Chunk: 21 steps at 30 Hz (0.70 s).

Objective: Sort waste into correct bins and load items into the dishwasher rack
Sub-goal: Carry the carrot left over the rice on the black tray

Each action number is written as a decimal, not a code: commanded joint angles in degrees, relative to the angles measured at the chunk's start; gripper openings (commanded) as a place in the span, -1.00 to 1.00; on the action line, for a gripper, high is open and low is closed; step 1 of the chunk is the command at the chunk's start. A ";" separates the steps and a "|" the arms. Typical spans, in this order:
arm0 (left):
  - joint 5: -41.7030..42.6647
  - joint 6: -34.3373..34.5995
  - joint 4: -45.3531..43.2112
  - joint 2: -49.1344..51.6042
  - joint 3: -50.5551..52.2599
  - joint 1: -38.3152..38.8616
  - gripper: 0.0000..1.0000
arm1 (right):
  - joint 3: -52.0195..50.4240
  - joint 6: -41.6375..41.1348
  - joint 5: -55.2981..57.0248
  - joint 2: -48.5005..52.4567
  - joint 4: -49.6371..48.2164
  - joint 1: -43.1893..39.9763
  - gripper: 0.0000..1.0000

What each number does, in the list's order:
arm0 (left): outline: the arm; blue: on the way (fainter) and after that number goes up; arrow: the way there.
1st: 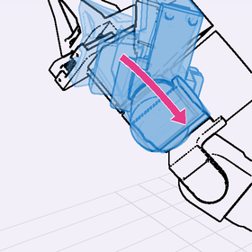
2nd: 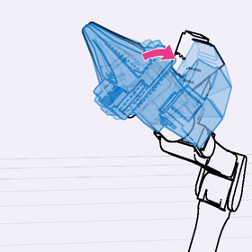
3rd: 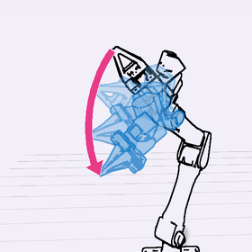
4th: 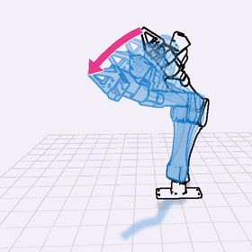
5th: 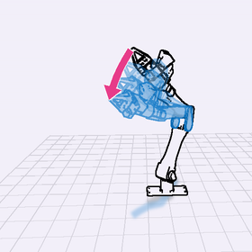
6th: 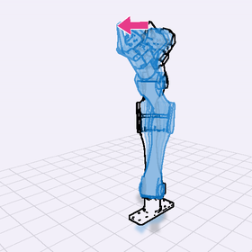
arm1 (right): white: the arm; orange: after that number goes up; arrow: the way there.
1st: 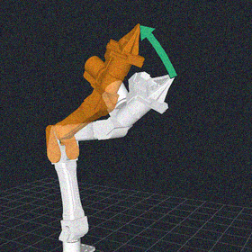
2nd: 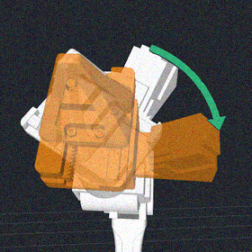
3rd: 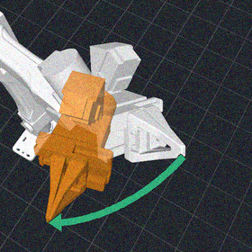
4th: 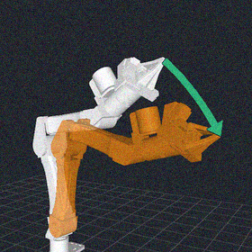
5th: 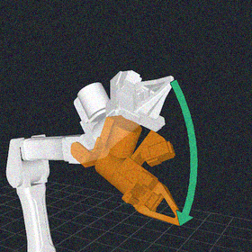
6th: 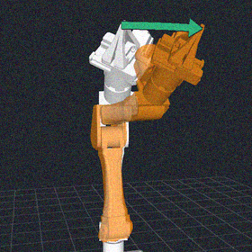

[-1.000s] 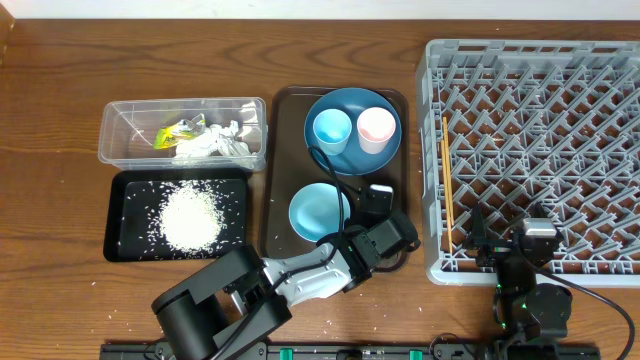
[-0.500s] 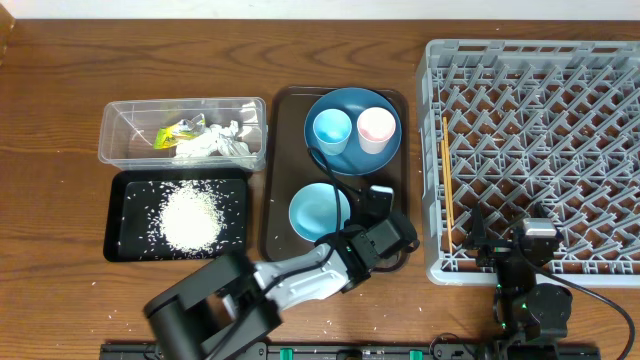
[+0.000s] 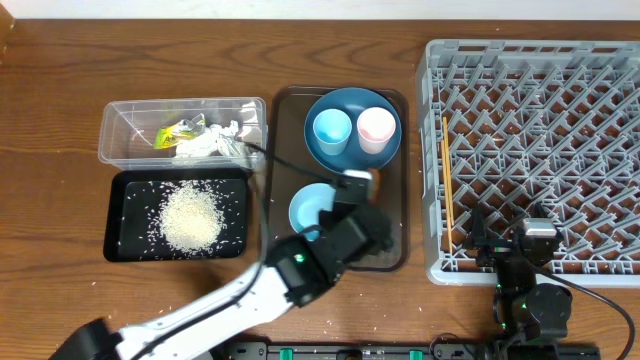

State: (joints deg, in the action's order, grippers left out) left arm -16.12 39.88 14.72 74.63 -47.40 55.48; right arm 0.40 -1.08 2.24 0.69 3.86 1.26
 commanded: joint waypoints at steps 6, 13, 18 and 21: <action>-3.04 -1.05 15.69 -5.97 -0.52 -15.58 -0.63 | -0.11 -0.79 0.52 -0.20 0.22 0.22 0.98; -2.93 -2.40 24.50 -5.35 0.76 -29.62 -0.63 | -0.11 -0.79 0.52 -0.20 0.22 0.22 0.98; -2.82 -5.44 24.44 -5.29 2.67 -35.71 -0.63 | -0.11 -0.79 0.52 -0.20 0.22 0.22 0.98; -2.82 -6.82 23.93 -5.01 3.78 -38.18 -0.63 | -0.11 -0.79 0.52 -0.20 0.22 0.22 0.98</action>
State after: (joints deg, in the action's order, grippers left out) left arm -18.20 35.68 38.89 69.28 -44.69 19.09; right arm 0.40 -1.08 2.26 0.69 3.86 1.26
